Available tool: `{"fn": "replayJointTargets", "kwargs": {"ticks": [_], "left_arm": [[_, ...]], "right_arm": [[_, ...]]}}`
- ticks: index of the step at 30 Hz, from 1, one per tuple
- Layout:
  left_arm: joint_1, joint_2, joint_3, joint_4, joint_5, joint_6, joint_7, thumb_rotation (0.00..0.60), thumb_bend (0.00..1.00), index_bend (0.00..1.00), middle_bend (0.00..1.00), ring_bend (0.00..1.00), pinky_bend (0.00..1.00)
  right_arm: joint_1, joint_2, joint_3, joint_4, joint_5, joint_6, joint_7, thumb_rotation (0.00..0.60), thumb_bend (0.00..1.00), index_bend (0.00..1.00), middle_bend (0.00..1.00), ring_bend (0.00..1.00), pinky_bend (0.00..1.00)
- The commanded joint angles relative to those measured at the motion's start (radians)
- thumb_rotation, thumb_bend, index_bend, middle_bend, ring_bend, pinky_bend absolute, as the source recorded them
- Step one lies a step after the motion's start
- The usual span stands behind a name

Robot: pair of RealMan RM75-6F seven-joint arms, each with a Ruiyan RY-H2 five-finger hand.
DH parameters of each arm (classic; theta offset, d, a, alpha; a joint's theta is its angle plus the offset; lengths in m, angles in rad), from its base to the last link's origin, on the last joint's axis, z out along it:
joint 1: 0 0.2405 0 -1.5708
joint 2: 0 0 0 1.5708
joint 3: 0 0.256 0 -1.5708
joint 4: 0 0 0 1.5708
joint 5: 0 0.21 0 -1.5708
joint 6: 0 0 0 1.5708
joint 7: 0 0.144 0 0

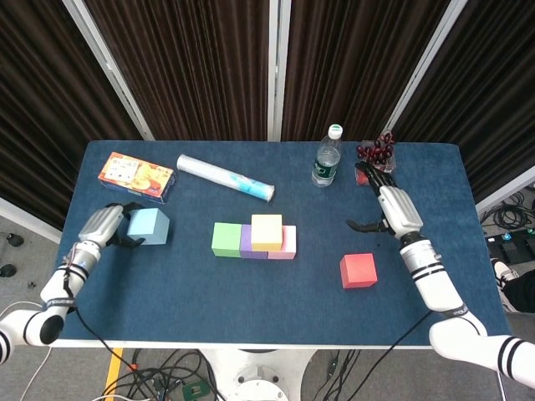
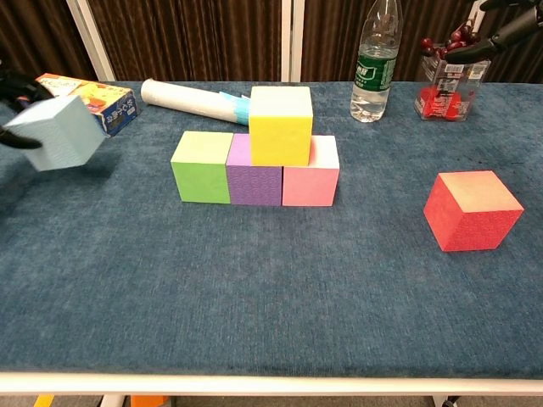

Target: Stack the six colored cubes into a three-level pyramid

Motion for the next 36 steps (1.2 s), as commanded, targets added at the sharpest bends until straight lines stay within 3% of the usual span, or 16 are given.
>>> {"fn": "replayJointTargets", "kwargs": {"ticks": [1, 8, 22, 36], "left_arm": [[-0.027, 0.022, -0.032, -0.073, -0.019, 0.010, 0.022, 0.600, 0.32, 0.35, 0.49, 0.34, 0.14], [-0.087, 0.011, -0.058, -0.173, -0.129, 0.033, 0.159, 0.600, 0.31, 0.34, 0.49, 0.34, 0.14], [-0.217, -0.033, -0.037, -0.336, -0.346, 0.115, 0.452, 0.600, 0.31, 0.34, 0.48, 0.34, 0.14], [-0.291, -0.071, -0.015, -0.366, -0.465, 0.208, 0.607, 0.600, 0.31, 0.33, 0.47, 0.34, 0.14]], "right_arm": [[-0.001, 0.004, 0.003, -0.004, 0.000, 0.002, 0.002, 0.600, 0.09, 0.00, 0.01, 0.00, 0.00], [-0.011, 0.025, 0.008, -0.014, 0.000, 0.013, 0.006, 0.600, 0.09, 0.00, 0.01, 0.00, 0.00], [-0.044, 0.045, -0.002, -0.007, -0.025, 0.029, 0.059, 0.600, 0.09, 0.00, 0.01, 0.00, 0.00], [-0.055, 0.048, -0.005, 0.012, -0.046, 0.028, 0.104, 0.600, 0.09, 0.00, 0.01, 0.00, 0.00]]}}
